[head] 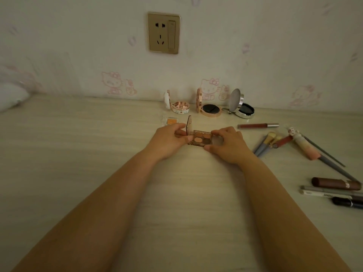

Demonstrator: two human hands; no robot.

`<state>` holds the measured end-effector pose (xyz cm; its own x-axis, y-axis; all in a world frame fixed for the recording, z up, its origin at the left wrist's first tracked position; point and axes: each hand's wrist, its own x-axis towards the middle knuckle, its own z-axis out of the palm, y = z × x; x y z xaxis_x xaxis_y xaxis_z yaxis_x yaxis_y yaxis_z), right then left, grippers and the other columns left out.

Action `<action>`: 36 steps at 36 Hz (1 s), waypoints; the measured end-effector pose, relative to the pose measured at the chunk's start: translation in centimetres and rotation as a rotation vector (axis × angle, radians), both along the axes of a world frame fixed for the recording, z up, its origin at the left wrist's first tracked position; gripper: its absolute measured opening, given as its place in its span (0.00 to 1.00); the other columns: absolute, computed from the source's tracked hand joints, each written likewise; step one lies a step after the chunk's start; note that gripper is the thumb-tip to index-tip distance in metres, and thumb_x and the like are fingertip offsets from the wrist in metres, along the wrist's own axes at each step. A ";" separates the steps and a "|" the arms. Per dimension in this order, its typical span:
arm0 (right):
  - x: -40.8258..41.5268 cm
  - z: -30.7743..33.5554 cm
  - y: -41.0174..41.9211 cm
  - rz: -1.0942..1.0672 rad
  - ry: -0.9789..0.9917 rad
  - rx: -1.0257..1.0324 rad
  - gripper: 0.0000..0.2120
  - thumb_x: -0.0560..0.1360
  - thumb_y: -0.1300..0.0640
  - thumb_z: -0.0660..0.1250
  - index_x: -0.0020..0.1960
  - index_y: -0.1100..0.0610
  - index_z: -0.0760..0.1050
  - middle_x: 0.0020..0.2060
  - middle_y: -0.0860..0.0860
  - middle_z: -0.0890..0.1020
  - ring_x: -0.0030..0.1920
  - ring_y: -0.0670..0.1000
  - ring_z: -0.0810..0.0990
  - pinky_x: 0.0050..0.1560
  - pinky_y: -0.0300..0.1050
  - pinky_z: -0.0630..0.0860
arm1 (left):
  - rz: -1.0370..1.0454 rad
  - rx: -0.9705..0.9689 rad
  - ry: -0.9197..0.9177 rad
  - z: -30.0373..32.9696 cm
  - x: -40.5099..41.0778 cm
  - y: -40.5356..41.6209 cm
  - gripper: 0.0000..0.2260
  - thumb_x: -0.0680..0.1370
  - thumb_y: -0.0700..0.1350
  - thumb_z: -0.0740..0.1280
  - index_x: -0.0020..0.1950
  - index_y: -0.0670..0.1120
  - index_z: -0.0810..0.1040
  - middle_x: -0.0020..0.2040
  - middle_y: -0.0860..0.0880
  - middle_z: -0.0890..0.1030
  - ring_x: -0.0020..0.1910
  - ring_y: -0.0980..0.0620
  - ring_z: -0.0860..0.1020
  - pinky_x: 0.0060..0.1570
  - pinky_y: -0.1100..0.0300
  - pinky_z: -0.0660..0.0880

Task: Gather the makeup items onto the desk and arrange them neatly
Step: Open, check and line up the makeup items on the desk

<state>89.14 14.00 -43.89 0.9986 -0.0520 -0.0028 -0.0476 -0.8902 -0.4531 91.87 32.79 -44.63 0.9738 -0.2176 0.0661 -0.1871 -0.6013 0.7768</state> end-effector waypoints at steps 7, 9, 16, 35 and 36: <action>0.2 -0.2 0.2 -0.041 -0.010 0.020 0.31 0.72 0.43 0.68 0.71 0.51 0.66 0.67 0.52 0.66 0.68 0.55 0.62 0.69 0.49 0.61 | 0.164 0.012 -0.125 0.0 -1.2 -1.5 0.14 0.74 0.50 0.69 0.58 0.48 0.80 0.52 0.50 0.83 0.52 0.55 0.80 0.52 0.65 0.71; 0.4 -0.3 0.3 -0.065 -0.023 0.034 0.30 0.72 0.44 0.68 0.71 0.51 0.66 0.68 0.53 0.67 0.68 0.55 0.63 0.69 0.49 0.62 | 0.191 0.035 -0.172 -0.1 -1.3 -2.0 0.12 0.75 0.49 0.68 0.55 0.47 0.81 0.51 0.49 0.84 0.50 0.54 0.81 0.52 0.64 0.74; 1.3 -0.2 0.6 -0.127 -0.011 0.044 0.29 0.73 0.43 0.67 0.71 0.49 0.67 0.67 0.54 0.67 0.67 0.56 0.67 0.66 0.51 0.65 | 0.243 0.084 -0.207 -0.2 -0.7 -3.1 0.11 0.76 0.48 0.67 0.54 0.45 0.81 0.49 0.48 0.84 0.50 0.49 0.81 0.51 0.53 0.77; 3.5 -0.4 0.8 -0.149 -0.022 0.066 0.18 0.73 0.43 0.66 0.62 0.45 0.75 0.56 0.52 0.80 0.60 0.57 0.73 0.58 0.49 0.70 | 0.332 0.261 -0.197 -0.1 1.5 -3.8 0.11 0.72 0.53 0.70 0.53 0.53 0.80 0.52 0.54 0.83 0.53 0.50 0.79 0.46 0.57 0.73; 3.6 -0.4 0.8 -0.155 -0.021 0.088 0.19 0.73 0.43 0.66 0.63 0.44 0.74 0.56 0.51 0.80 0.60 0.56 0.74 0.59 0.50 0.71 | 0.332 0.267 -0.202 -0.1 1.6 -3.8 0.11 0.72 0.53 0.70 0.53 0.53 0.80 0.52 0.54 0.83 0.53 0.50 0.79 0.46 0.57 0.73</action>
